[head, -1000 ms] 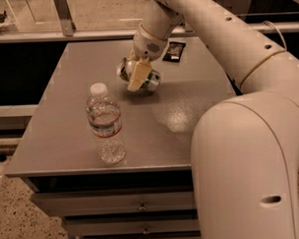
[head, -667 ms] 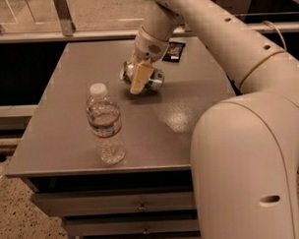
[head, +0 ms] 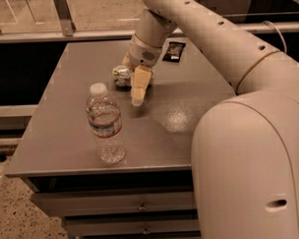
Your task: Knock 7up can over
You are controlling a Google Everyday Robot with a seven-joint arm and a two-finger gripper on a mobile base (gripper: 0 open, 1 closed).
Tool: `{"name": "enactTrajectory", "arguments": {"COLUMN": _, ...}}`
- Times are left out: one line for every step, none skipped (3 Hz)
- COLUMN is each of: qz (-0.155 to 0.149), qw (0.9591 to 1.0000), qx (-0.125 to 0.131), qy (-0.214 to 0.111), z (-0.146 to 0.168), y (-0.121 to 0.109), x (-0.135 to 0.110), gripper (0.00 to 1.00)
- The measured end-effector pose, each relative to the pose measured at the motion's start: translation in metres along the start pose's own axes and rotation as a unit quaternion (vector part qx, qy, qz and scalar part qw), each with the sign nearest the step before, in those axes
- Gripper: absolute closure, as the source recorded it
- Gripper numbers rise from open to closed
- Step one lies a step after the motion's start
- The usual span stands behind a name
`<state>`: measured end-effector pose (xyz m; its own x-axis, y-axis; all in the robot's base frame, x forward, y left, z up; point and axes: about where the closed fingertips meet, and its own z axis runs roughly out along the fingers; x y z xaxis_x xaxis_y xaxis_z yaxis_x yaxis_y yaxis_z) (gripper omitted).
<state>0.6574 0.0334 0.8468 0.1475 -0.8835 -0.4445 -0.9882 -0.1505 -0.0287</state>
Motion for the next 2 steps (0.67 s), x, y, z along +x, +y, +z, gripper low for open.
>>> {"name": "enactTrajectory", "arguments": {"qz": 0.006, "qw": 1.0000, "qx": 0.004, "qy": -0.002, "z": -0.002, "y": 0.000, "x": 0.004, "gripper": 0.00}}
{"name": "enactTrajectory", "arguments": {"qz": 0.044, "qw": 0.9984, "qx": 0.032, "qy": -0.016, "z": -0.017, "y": -0.006, "x": 0.025, "gripper": 0.00}}
